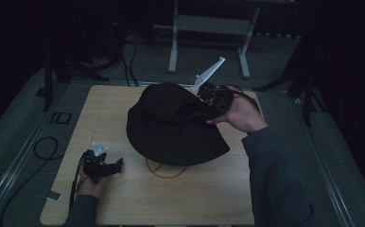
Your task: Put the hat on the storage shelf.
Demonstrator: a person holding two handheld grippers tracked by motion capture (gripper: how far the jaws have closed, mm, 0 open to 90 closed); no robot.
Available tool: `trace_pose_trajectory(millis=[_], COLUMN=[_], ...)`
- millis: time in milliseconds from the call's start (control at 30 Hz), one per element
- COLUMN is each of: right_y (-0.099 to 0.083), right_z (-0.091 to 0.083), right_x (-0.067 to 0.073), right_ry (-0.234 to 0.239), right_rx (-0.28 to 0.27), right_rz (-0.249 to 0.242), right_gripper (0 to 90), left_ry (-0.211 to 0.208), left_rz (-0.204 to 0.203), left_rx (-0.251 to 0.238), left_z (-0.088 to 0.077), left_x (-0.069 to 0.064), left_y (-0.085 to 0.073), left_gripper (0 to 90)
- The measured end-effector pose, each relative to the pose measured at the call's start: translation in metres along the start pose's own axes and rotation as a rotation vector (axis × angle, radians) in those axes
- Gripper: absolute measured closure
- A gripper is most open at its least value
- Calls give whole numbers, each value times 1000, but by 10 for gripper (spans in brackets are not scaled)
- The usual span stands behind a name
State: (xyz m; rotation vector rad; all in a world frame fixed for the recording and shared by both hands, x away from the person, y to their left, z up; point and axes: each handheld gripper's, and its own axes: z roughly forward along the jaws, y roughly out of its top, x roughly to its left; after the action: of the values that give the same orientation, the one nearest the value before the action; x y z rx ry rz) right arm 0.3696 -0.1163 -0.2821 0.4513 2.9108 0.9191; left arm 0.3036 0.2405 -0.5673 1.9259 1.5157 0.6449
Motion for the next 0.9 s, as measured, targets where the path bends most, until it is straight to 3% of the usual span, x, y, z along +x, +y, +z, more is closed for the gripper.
trace_pose_trajectory(millis=[333, 633, 900], right_y=[8, 11, 19], right_z=[14, 25, 32], right_x=[-1, -3, 10], right_ry=[-17, -27, 2], right_rx=[13, 38, 2], right_rz=[20, 79, -8], right_gripper=[662, 385, 317], left_ry=[0, 0, -1], left_rz=[0, 0, -2], left_rx=[0, -1, -1], left_z=[0, 0, 0], left_x=[0, 0, 0], left_y=[0, 0, 0], left_gripper=[134, 134, 134])
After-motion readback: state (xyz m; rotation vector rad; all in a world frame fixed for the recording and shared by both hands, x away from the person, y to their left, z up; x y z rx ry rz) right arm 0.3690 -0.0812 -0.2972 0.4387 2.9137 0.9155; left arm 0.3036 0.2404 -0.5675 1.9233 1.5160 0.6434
